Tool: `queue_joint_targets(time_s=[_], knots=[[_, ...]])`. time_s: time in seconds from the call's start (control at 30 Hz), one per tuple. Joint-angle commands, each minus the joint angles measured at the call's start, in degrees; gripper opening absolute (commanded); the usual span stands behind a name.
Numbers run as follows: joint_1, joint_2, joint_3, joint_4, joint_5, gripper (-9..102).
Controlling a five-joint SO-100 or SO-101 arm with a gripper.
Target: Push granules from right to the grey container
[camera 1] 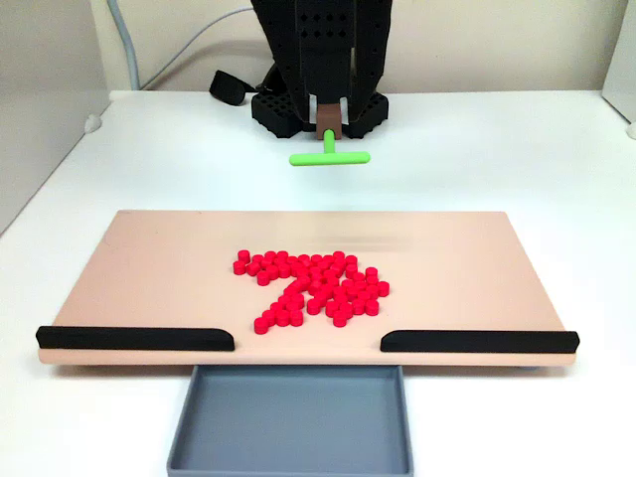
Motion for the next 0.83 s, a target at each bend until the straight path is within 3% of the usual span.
queue_joint_targets(time_s=[0.0,0.8], knots=[[-0.26,2.11,-0.26,-0.09,0.35,0],[-2.2,1.67,-0.26,-0.62,2.9,0]])
